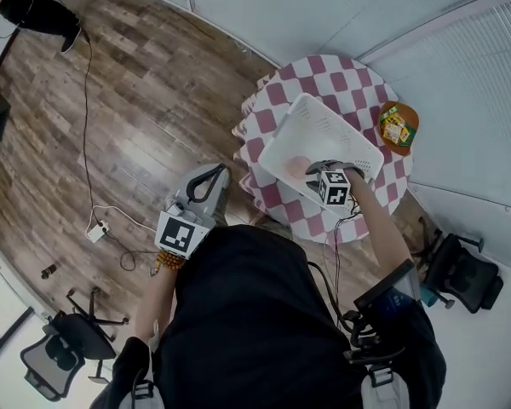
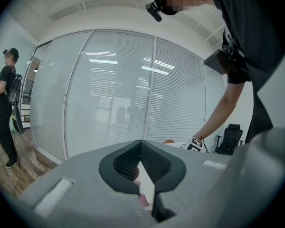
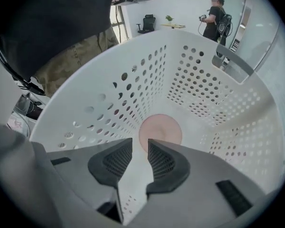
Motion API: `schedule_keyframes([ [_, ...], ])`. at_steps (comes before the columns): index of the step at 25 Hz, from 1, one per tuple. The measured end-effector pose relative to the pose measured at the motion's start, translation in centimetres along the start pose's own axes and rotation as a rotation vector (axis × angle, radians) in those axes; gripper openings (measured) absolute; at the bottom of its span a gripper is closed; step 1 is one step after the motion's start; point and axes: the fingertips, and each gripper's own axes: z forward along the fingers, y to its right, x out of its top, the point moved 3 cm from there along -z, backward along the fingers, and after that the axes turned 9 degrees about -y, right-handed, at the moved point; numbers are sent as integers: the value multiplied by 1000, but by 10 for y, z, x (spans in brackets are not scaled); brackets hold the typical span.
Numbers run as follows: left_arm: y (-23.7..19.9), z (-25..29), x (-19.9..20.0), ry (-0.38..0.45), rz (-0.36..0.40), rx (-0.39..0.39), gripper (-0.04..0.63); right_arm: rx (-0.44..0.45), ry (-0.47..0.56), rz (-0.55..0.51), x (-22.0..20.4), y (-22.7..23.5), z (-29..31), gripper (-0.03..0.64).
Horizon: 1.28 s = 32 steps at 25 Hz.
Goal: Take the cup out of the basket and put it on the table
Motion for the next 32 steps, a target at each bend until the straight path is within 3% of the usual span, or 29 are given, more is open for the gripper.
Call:
schedule_keyframes([
  [10,-13,-15,-10,-13,-11,30,3,54,-8,44,8,0,22,107],
  [23,-19,-12,-9,-2,19,-4,3,14,-38,75,7,2,22,60],
  [32,-27,-12,-6,13,28,-11,3,17,-137,-28,6,1,21,61],
])
